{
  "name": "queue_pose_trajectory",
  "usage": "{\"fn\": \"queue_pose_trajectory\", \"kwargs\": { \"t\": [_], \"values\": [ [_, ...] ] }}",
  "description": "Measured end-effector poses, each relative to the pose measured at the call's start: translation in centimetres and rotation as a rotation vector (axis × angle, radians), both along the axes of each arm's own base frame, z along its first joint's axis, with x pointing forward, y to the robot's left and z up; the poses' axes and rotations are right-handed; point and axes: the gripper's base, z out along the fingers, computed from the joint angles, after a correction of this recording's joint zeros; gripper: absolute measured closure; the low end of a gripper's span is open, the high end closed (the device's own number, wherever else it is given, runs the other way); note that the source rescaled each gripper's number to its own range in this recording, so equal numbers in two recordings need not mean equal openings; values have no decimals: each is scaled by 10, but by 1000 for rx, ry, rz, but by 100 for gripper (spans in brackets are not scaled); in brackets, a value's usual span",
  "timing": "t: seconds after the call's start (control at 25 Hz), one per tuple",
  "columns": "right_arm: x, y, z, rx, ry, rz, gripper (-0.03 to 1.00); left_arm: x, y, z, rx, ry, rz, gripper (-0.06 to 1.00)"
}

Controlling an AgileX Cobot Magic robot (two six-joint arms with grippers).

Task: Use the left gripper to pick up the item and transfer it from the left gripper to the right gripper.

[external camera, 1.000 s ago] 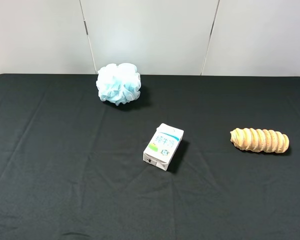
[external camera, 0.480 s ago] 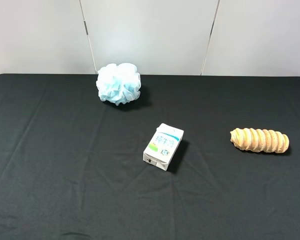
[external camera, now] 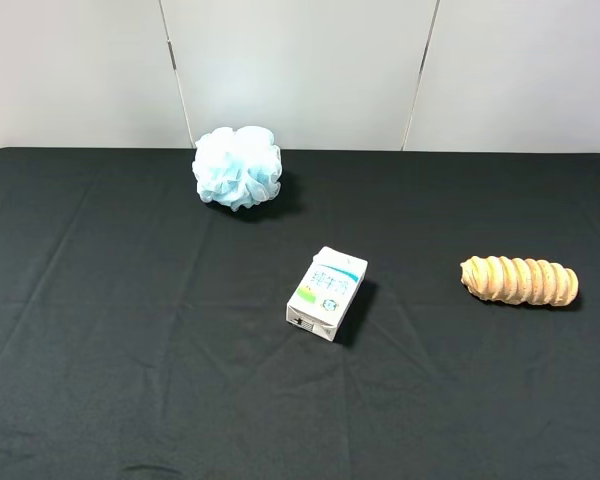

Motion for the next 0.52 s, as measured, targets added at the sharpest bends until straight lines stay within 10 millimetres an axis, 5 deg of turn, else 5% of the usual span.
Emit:
{"fn": "queue_pose_trajectory", "kwargs": {
  "t": [0.52],
  "values": [
    [0,0,0,0,0,0,-3,0,0,0,0,0,0,-1]
  ]
}}
